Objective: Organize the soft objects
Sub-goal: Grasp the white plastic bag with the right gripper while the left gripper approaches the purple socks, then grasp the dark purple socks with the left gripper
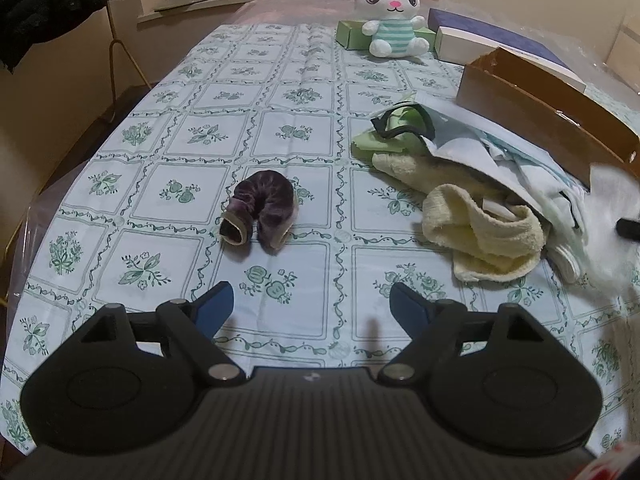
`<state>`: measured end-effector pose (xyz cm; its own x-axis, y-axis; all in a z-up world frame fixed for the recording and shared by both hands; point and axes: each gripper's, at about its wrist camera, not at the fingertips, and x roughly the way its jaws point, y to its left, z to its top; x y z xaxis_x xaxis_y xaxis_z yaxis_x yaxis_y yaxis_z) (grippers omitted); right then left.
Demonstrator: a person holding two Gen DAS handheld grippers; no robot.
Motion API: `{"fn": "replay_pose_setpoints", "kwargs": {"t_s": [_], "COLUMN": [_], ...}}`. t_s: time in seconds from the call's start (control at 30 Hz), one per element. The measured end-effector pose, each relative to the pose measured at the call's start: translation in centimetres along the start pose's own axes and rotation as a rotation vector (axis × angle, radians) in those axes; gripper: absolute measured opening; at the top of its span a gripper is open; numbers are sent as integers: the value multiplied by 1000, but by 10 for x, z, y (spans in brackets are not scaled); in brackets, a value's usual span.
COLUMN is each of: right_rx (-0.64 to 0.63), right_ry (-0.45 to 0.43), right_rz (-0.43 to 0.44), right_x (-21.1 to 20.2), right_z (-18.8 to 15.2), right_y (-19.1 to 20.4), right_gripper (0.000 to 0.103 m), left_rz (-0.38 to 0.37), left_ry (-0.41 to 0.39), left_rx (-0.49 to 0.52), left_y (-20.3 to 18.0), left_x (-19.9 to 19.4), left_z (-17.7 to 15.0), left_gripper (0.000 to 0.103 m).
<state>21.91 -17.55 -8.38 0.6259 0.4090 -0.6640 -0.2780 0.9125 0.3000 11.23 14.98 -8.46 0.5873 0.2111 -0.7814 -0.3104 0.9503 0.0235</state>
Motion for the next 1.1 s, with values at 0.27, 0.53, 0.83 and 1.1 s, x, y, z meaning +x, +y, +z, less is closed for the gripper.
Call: {"fn": "replay_pose_setpoints", "kwargs": {"t_s": [0.27, 0.53, 0.83, 1.1], "right_rx": [-115, -135, -140, -137], "right_ry": [-84, -98, -87, -96], "right_rz": [-42, -47, -48, -40], "right_x": [-25, -23, -16, -19], "right_z": [6, 17, 20, 25], "right_y": [5, 6, 8, 6], "right_gripper": [1, 1, 1, 1], "left_rz": [23, 71, 67, 42], "left_ry": [-31, -50, -71, -61], "left_rx": [56, 55, 67, 72], "left_y": [-4, 14, 25, 29], "left_x": [0, 16, 42, 47], "left_z": [-1, 12, 29, 29], "left_gripper": [80, 74, 61, 20]}}
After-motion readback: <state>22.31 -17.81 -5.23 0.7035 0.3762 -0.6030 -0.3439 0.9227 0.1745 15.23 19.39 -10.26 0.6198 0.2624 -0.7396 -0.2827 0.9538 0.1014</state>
